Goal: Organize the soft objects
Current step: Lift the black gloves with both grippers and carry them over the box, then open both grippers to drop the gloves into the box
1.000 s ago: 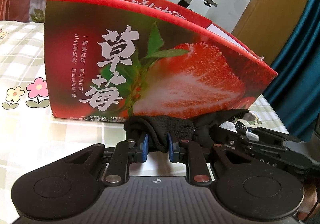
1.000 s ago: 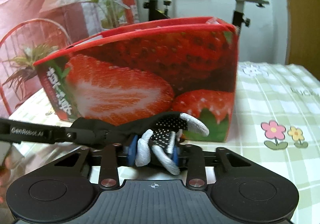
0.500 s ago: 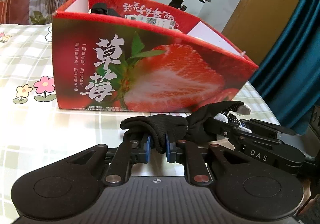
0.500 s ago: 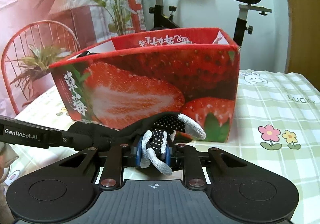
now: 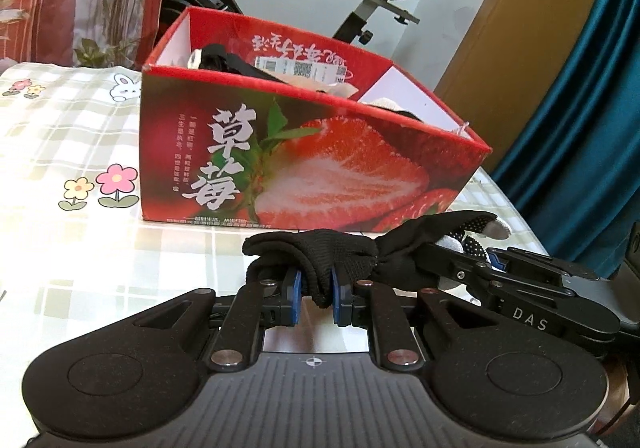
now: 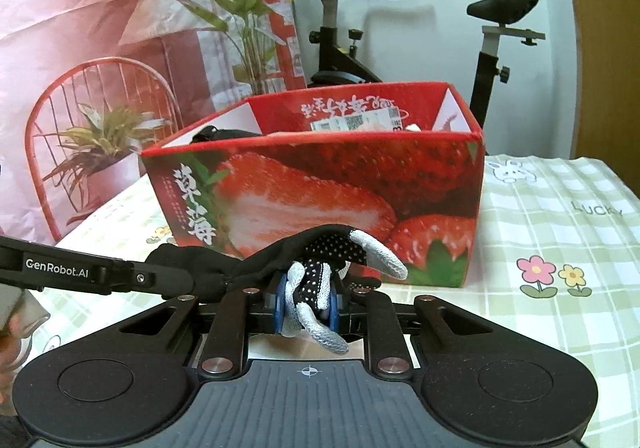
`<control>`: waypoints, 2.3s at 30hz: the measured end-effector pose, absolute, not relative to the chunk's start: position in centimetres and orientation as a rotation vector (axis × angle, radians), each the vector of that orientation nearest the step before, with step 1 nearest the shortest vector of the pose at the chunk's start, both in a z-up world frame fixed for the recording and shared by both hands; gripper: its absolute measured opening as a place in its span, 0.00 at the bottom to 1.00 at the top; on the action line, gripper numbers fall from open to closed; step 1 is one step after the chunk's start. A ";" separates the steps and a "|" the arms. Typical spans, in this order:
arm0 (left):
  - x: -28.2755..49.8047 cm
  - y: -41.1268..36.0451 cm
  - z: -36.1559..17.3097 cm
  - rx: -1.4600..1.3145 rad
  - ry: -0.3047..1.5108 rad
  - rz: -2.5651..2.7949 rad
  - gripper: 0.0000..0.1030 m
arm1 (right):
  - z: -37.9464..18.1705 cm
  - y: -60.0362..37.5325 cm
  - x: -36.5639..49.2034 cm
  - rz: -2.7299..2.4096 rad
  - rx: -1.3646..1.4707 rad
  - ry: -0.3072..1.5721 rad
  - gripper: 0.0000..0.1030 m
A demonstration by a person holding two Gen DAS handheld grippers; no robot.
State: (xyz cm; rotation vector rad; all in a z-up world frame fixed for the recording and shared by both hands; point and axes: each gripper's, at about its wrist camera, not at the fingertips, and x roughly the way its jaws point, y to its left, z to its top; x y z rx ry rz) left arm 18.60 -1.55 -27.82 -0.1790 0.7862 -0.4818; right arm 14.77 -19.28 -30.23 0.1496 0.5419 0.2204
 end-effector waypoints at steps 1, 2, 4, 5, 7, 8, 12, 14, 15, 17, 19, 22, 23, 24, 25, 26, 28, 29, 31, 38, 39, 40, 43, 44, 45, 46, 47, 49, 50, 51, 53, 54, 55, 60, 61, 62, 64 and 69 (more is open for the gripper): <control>18.5 -1.5 -27.7 -0.183 0.782 -0.482 0.15 | -30.0 -19.2 14.7 0.221 0.150 0.538 0.18; 18.4 -1.4 -27.5 -0.187 0.778 -0.481 0.15 | -29.7 -19.1 14.6 0.223 0.149 0.533 0.18; 18.3 -1.3 -27.2 -0.195 0.767 -0.481 0.15 | -29.3 -19.0 14.5 0.226 0.147 0.523 0.18; 18.3 -1.3 -27.1 -0.198 0.761 -0.482 0.15 | -29.0 -19.0 14.4 0.227 0.145 0.517 0.18; 18.4 -1.3 -26.5 -0.196 0.744 -0.488 0.15 | -28.3 -19.0 14.4 0.227 0.142 0.504 0.18; 18.4 -1.3 -26.2 -0.193 0.731 -0.492 0.15 | -28.0 -19.0 14.5 0.228 0.141 0.497 0.18; 19.2 -1.3 -23.7 -0.173 0.664 -0.508 0.15 | -25.7 -19.3 15.2 0.236 0.134 0.446 0.18; 19.8 -1.3 -22.3 -0.162 0.626 -0.511 0.15 | -24.4 -19.4 15.9 0.242 0.124 0.422 0.18; 20.4 -1.3 -21.5 -0.156 0.608 -0.512 0.15 | -23.7 -19.4 16.4 0.246 0.120 0.412 0.18; 21.5 -1.5 -20.6 -0.150 0.591 -0.509 0.15 | -22.3 -19.5 17.8 0.252 0.118 0.402 0.18; 22.9 -1.4 -19.7 -0.156 0.582 -0.501 0.16 | -21.1 -19.6 19.5 0.257 0.121 0.400 0.18; 25.4 -1.7 -18.9 -0.148 0.578 -0.485 0.16 | -20.0 -19.4 22.7 0.258 0.107 0.418 0.18; 26.3 -1.8 -18.8 -0.139 0.577 -0.478 0.16 | -19.8 -19.2 23.8 0.252 0.100 0.425 0.18; 27.3 -1.9 -18.7 -0.132 0.579 -0.470 0.17 | -19.7 -19.1 25.1 0.246 0.091 0.434 0.18; 28.2 -1.9 -18.7 -0.133 0.588 -0.462 0.16 | -19.7 -18.9 26.1 0.238 0.081 0.445 0.18; 29.4 -2.0 -18.9 -0.140 0.600 -0.454 0.16 | -19.9 -18.7 27.2 0.228 0.073 0.456 0.18; 30.6 -1.7 -19.3 -0.147 0.620 -0.440 0.16 | -20.3 -18.5 29.6 0.211 0.065 0.490 0.18; 31.3 -1.8 -19.5 -0.142 0.628 -0.433 0.16 | -20.5 -18.5 30.6 0.204 0.062 0.506 0.18; 32.4 -1.9 -20.1 -0.126 0.643 -0.422 0.17 | -21.1 -18.3 32.4 0.193 0.053 0.543 0.18; 35.0 -2.3 -22.6 -0.114 0.690 -0.401 0.18 | -24.2 -18.7 37.3 0.139 0.149 0.730 0.18; 35.1 -2.3 -22.8 -0.112 0.689 -0.401 0.21 | -24.6 -18.7 37.7 0.130 0.153 0.758 0.19; 35.1 -2.3 -22.9 -0.112 0.685 -0.401 0.23 | -25.0 -18.7 38.1 0.119 0.157 0.788 0.19; 34.8 -2.1 -22.8 -0.115 0.668 -0.408 0.42 | -25.8 -18.7 38.6 0.104 0.162 0.836 0.24; 34.6 -2.2 -22.6 -0.113 0.656 -0.414 0.54 | -25.8 -18.6 38.7 0.099 0.158 0.838 0.28; 34.3 -2.2 -22.4 -0.102 0.640 -0.411 0.70 | -25.8 -18.6 38.7 0.094 0.153 0.838 0.29; 33.9 -2.3 -22.1 -0.082 0.627 -0.394 0.78 | -25.7 -18.5 38.6 0.082 0.148 0.836 0.31; 33.7 -2.5 -21.8 -0.066 0.615 -0.378 0.91 | -25.6 -18.4 38.4 0.077 0.144 0.828 0.34; 32.9 -2.3 -21.1 -0.050 0.579 -0.358 0.97 | -25.2 -18.5 37.9 0.066 0.127 0.815 0.41; 32.7 -2.2 -20.7 -0.044 0.573 -0.346 1.00 | -24.9 -18.6 37.5 0.066 0.124 0.805 0.47; 32.5 -2.1 -20.2 -0.036 0.571 -0.321 1.00 | -24.5 -18.8 37.1 0.067 0.123 0.796 0.50; 32.2 -1.9 -19.4 -0.020 0.582 -0.264 1.00 | -23.6 -19.0 36.3 0.062 0.113 0.771 0.61; 31.9 -1.8 -18.9 -0.004 0.590 -0.232 1.00 | -23.1 -19.2 35.9 0.061 0.108 0.757 0.66; 31.8 -1.8 -18.5 0.013 0.604 -0.206 1.00 | -22.5 -19.2 35.4 0.059 0.101 0.739 0.73; 30.5 -0.7 -16.1 0.029 0.649 -0.238 1.00 | -19.4 -19.6 32.5 0.070 0.107 0.659 1.00; 29.9 -0.2 -15.8 0.013 0.632 -0.236 1.00 | -18.7 -19.6 31.8 0.071 0.105 0.645 1.00; 29.3 0.2 -15.4 -0.008 0.614 -0.238 1.00 | -18.1 -19.6 31.2 0.073 0.104 0.629 1.00; 27.9 1.0 -14.4 -0.047 0.586 -0.247 1.00 | -16.6 -19.7 29.6 0.072 0.105 0.594 1.00; 24.9 1.6 -11.7 -0.064 0.553 -0.210 1.00 | -13.2 -19.5 25.5 0.055 0.113 0.515 1.00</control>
